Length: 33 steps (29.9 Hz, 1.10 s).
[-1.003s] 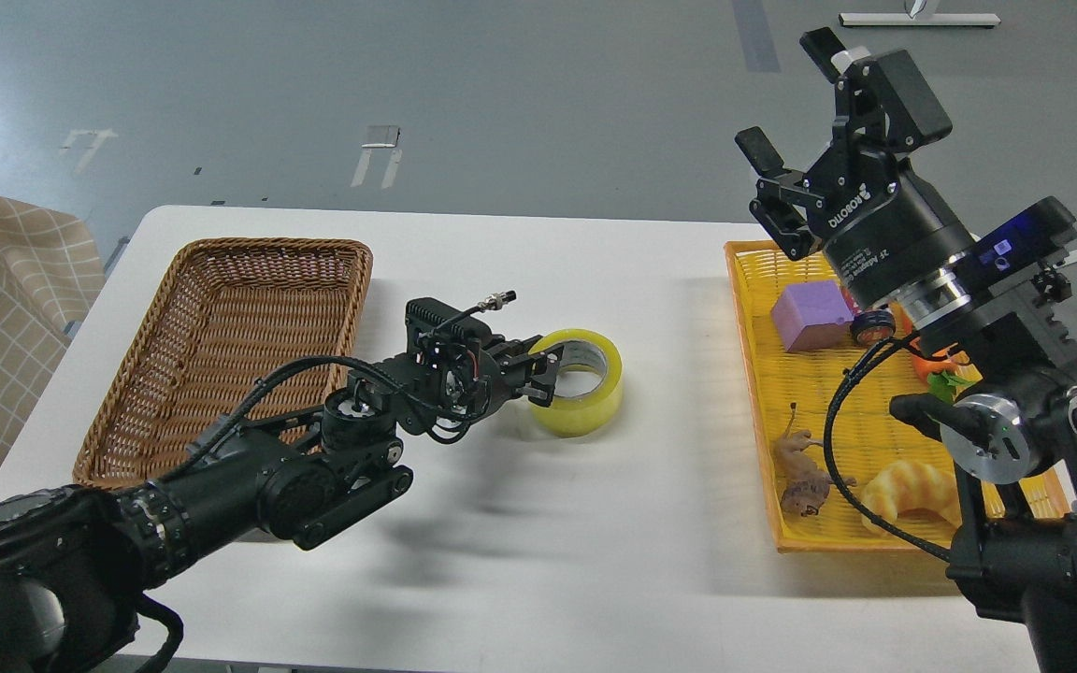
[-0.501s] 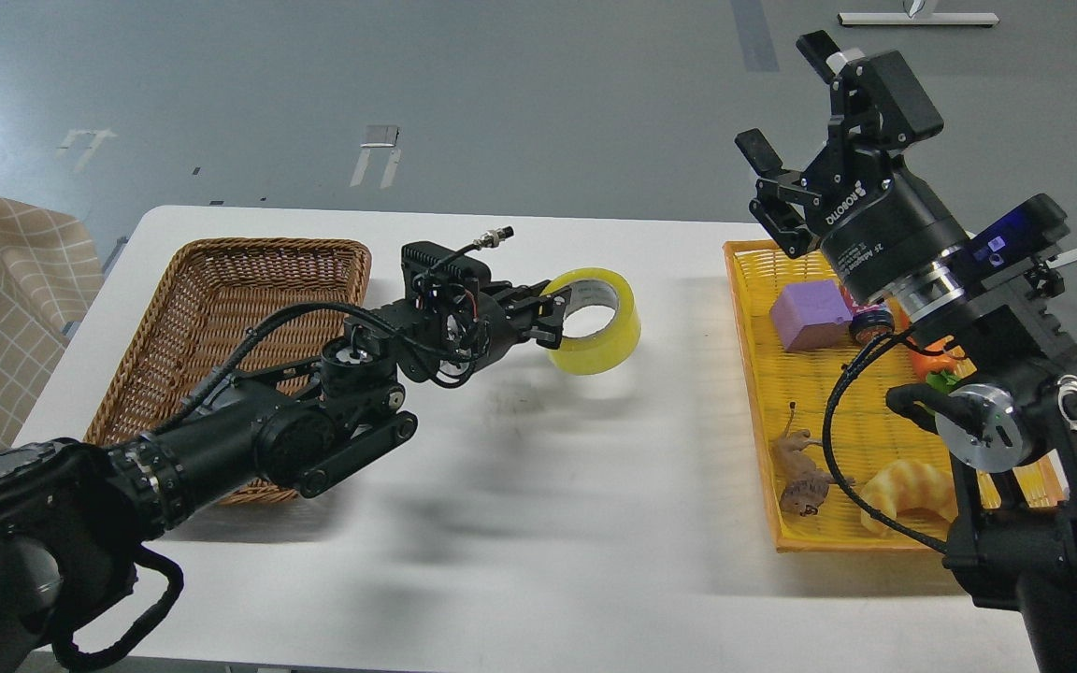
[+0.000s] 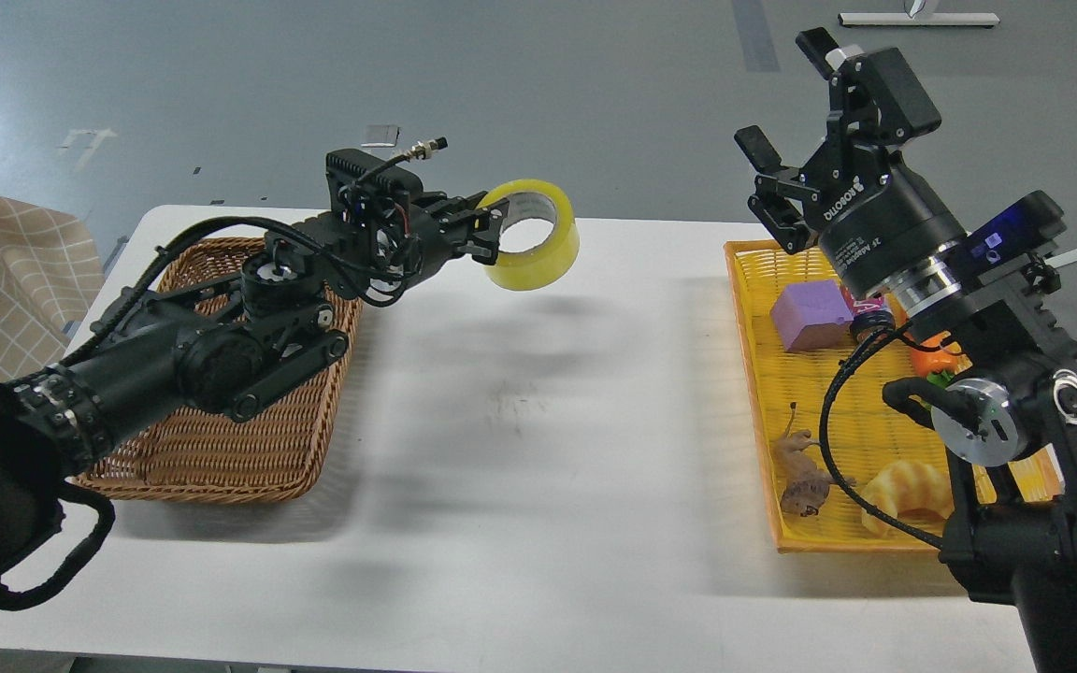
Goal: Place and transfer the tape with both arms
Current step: 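Lift the tape and lower it into the wicker basket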
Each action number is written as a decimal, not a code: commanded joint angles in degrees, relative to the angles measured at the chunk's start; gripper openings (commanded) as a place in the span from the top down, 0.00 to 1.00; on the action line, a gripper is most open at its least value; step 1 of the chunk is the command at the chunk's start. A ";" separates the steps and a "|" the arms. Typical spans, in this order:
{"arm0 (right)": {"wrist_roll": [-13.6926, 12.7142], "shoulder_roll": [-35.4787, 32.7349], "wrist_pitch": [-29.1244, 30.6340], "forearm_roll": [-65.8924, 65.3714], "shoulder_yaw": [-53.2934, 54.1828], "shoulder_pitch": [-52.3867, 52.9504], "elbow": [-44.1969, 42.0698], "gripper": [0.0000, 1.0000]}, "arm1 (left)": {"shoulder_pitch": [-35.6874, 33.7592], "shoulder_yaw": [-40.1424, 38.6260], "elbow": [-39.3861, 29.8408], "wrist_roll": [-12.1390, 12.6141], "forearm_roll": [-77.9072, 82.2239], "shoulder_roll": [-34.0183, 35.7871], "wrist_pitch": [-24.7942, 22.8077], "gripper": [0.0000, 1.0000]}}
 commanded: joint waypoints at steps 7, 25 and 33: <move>0.09 0.00 -0.40 0.03 0.00 0.65 -0.23 0.00 | 1.05 0.27 -0.08 -4.09 0.09 7.85 0.00 1.00; 0.09 0.00 -1.81 0.11 0.09 0.39 -0.23 0.00 | 6.68 1.94 0.01 -10.68 -1.84 23.67 4.04 1.00; 0.00 0.00 -1.81 0.03 0.09 0.21 -0.67 0.00 | 13.62 2.03 0.01 -12.62 -1.84 26.49 7.56 1.00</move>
